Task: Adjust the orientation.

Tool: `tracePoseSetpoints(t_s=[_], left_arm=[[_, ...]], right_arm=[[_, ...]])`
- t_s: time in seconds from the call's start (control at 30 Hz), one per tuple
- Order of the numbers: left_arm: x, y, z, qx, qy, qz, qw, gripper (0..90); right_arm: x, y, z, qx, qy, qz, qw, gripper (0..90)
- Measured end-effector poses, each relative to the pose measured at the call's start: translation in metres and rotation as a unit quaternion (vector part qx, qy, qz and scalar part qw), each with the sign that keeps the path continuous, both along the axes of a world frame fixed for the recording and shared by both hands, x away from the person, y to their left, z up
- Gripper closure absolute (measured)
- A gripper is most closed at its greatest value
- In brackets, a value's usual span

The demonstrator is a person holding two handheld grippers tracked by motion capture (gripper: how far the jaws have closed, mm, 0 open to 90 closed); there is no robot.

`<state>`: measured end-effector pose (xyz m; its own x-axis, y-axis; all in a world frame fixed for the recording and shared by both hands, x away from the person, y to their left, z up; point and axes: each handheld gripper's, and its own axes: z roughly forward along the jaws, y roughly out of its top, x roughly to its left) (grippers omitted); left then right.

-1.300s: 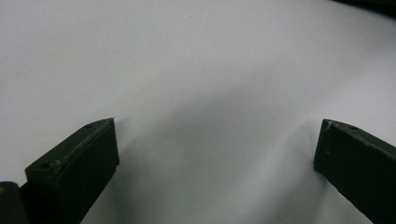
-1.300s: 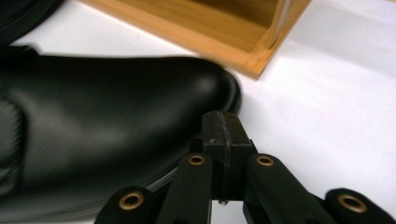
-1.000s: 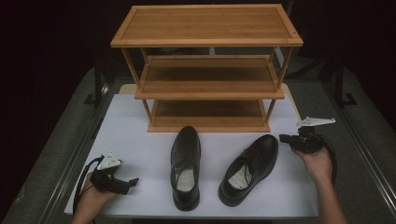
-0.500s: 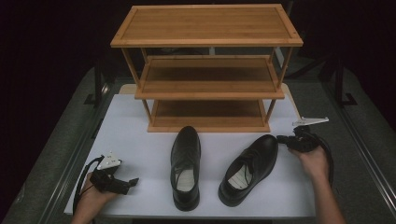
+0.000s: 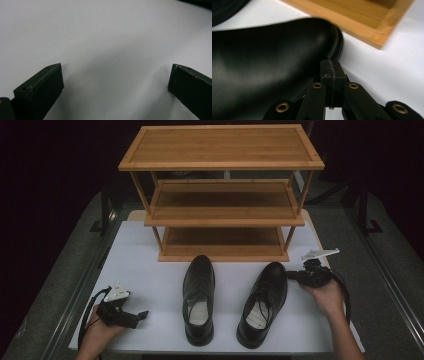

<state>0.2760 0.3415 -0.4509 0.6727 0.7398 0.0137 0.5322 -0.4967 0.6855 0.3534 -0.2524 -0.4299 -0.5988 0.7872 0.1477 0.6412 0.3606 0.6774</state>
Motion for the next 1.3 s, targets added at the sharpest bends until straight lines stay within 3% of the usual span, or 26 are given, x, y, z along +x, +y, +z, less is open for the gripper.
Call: tracePoseSetpoints(t_s=[0.07, 0.37, 0.6, 0.8, 1.3], left_arm=[[0.000, 0.000, 0.000, 0.000, 0.000, 0.000, 1.0000, 0.0], [0.000, 0.000, 0.000, 0.000, 0.000, 0.000, 1.0000, 0.0], [0.000, 0.000, 0.000, 0.000, 0.000, 0.000, 1.0000, 0.0], [0.000, 0.000, 0.000, -0.001, 0.000, 0.000, 1.0000, 0.0], [0.000, 0.000, 0.000, 0.000, 0.000, 0.000, 1.0000, 0.0]], right_arm=[[-0.002, 0.004, 0.000, -0.012, -0.004, -0.002, 0.9999, 90.0], [-0.027, 0.000, 0.007, 0.006, -0.011, 0.009, 0.9999, 90.0], [-0.073, 0.010, -0.001, 0.012, -0.003, 0.040, 0.9991, 90.0], [-0.095, 0.020, -0.009, 0.015, 0.008, 0.057, 0.9982, 90.0], [-0.096, 0.029, -0.014, 0.023, 0.012, 0.073, 0.9970, 90.0]])
